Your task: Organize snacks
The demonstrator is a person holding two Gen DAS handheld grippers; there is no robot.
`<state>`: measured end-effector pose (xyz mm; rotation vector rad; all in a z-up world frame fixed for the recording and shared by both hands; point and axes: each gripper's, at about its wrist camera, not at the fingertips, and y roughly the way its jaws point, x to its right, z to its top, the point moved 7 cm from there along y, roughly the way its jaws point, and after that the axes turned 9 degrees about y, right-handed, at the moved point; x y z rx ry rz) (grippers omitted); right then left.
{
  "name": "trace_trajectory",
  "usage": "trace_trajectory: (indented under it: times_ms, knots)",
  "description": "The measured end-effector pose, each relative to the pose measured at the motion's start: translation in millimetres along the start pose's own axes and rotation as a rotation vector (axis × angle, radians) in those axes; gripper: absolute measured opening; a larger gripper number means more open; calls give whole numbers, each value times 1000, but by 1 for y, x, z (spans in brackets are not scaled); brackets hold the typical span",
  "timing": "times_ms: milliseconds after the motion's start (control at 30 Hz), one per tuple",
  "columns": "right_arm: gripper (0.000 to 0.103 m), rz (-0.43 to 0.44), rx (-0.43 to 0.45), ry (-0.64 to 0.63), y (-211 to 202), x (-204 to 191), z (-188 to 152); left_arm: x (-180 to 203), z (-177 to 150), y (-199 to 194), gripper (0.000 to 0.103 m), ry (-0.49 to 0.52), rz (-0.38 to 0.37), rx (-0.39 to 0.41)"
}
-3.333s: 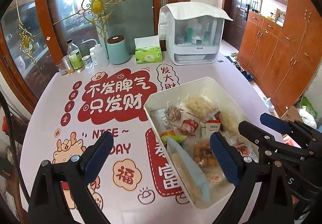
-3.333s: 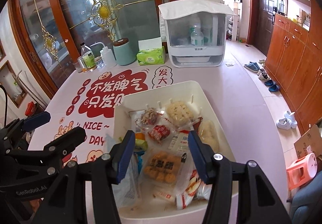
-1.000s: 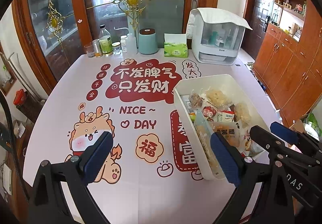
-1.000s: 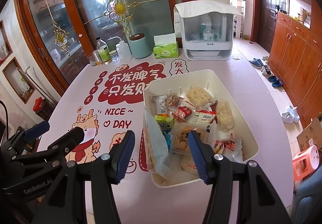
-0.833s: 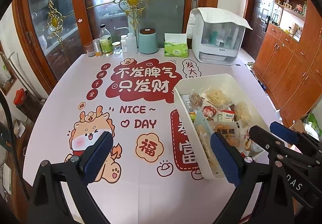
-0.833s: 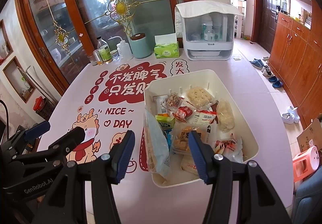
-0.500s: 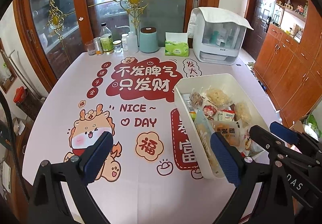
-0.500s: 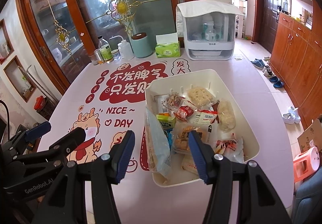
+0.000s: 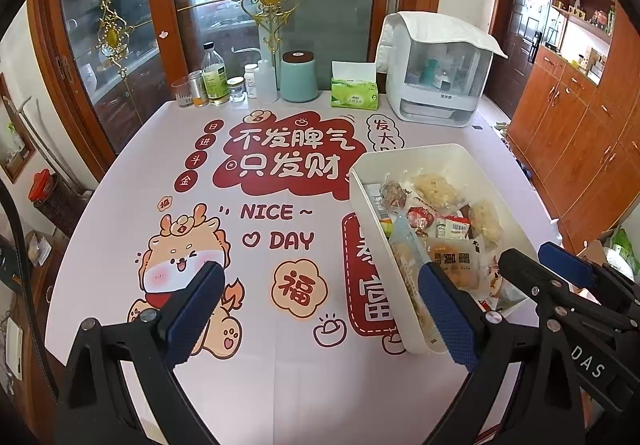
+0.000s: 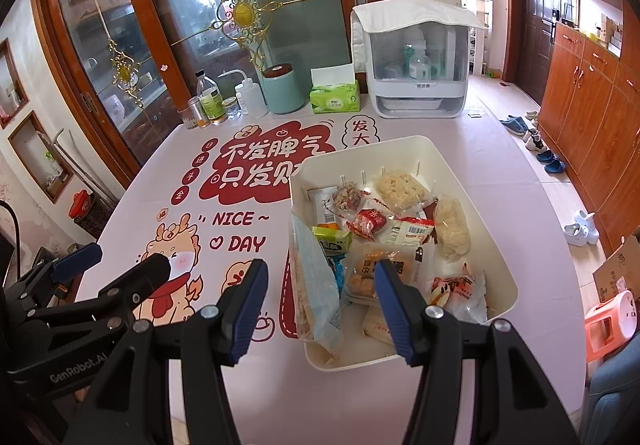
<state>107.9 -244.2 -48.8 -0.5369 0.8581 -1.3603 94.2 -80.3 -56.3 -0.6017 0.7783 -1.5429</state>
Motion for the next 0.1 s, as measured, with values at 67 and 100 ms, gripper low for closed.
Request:
trace_trajectory:
  times_ms: [67, 100]
  knots:
    - [56, 0, 1, -1, 0, 0, 0, 0, -1, 0, 97, 0, 0, 0]
    - [56, 1, 1, 0, 0, 0, 0, 0, -1, 0, 97, 1, 1, 0]
